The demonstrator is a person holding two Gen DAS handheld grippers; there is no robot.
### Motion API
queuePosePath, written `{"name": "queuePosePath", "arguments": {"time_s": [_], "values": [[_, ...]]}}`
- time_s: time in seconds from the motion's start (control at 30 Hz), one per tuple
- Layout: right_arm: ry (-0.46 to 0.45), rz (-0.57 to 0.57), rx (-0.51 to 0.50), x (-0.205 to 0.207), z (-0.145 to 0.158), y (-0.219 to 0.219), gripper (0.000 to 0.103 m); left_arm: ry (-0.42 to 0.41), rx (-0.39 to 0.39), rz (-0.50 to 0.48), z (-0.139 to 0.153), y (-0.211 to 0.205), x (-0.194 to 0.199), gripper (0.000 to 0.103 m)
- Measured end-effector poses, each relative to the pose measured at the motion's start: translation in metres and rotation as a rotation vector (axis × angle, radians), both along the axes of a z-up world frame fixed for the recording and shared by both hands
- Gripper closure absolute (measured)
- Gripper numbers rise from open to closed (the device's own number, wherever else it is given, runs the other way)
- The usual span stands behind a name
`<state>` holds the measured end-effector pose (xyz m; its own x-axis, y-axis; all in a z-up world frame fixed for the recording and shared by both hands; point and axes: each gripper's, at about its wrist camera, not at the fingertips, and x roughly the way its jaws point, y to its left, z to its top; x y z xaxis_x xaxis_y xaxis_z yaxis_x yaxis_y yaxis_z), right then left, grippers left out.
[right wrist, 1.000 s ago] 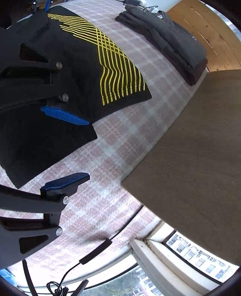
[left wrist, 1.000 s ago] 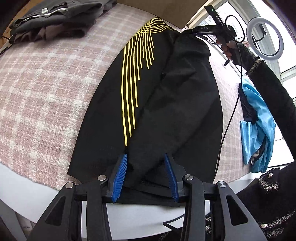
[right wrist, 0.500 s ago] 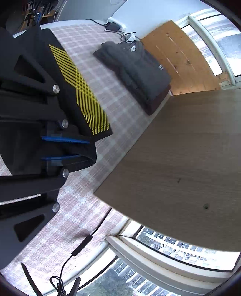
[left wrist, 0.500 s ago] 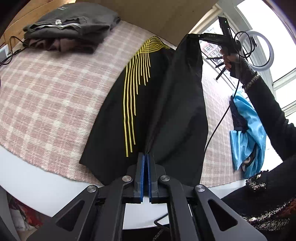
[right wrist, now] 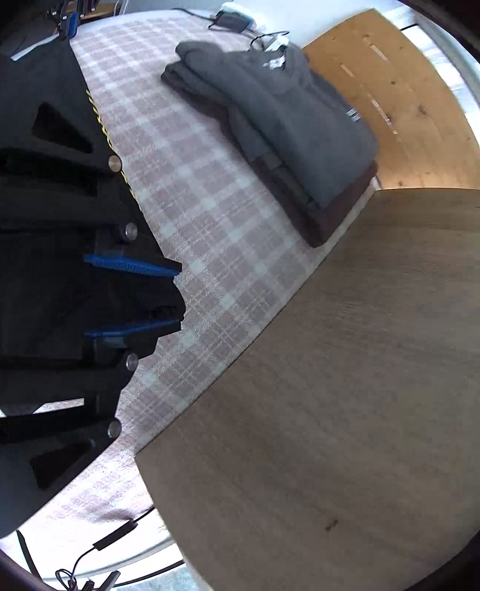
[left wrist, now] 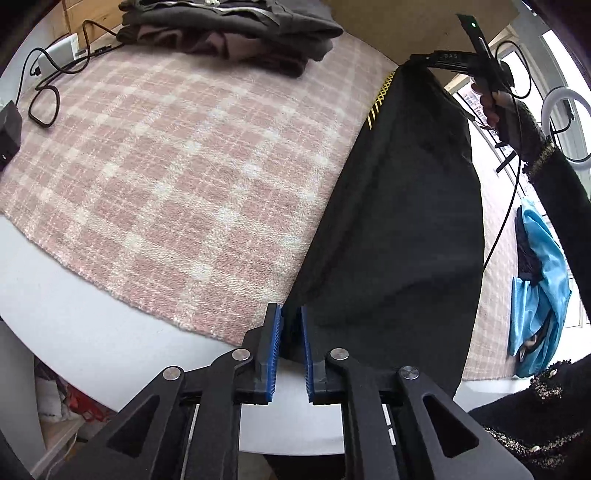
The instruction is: Fold clothes
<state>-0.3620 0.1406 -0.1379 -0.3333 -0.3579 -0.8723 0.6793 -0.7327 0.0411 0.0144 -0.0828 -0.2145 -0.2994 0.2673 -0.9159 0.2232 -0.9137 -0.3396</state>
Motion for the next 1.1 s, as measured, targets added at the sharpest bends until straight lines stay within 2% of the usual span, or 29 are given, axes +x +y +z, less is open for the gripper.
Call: {"name": "queuePosePath", "arguments": {"time_s": [0.03,0.1,0.2,0.23,0.33,0.4,0.53,0.67,0.87,1.0,1.03,1.07,1.1], "values": [[0.013,-0.026,-0.028,0.008,0.012,0.016,0.072,0.014,-0.009,-0.008,0.008,0.0,-0.001,0.09],[0.022,-0.075,-0.075,0.031,0.032,0.053,0.058,0.046,-0.019,-0.041,0.024,0.001,-0.009,0.081],[0.004,-0.129,-0.104,0.079,0.041,0.105,0.057,0.089,-0.032,-0.125,0.044,0.006,-0.035,0.068],[-0.004,-0.157,-0.114,0.097,0.04,0.122,0.057,0.093,-0.032,-0.158,0.045,0.011,-0.051,0.068],[-0.066,-0.245,-0.15,0.145,0.024,0.157,0.057,0.091,-0.027,-0.263,0.039,0.031,-0.107,0.061],[-0.106,-0.307,-0.16,0.173,0.008,0.172,0.057,0.09,-0.024,-0.334,0.035,0.045,-0.145,0.047],[-0.186,-0.44,-0.196,0.213,-0.026,0.185,0.057,0.038,-0.055,-0.457,0.016,0.072,-0.202,0.047],[-0.225,-0.524,-0.233,0.24,-0.047,0.182,0.057,-0.002,-0.092,-0.526,-0.001,0.079,-0.226,0.047],[-0.251,-0.567,-0.273,0.255,-0.063,0.162,0.057,-0.034,-0.054,-0.578,-0.013,0.082,-0.229,0.048],[-0.273,-0.579,-0.312,0.256,-0.071,0.151,0.057,-0.015,-0.045,-0.605,-0.015,0.085,-0.228,0.049],[-0.268,-0.578,-0.311,0.256,-0.071,0.149,0.057,-0.013,-0.037,-0.612,-0.016,0.085,-0.227,0.052],[-0.261,-0.575,-0.309,0.255,-0.07,0.146,0.057,-0.012,-0.026,-0.622,-0.017,0.086,-0.225,0.063],[-0.26,-0.569,-0.31,0.255,-0.07,0.144,0.057,-0.008,-0.025,-0.627,-0.018,0.087,-0.224,0.068]]}}
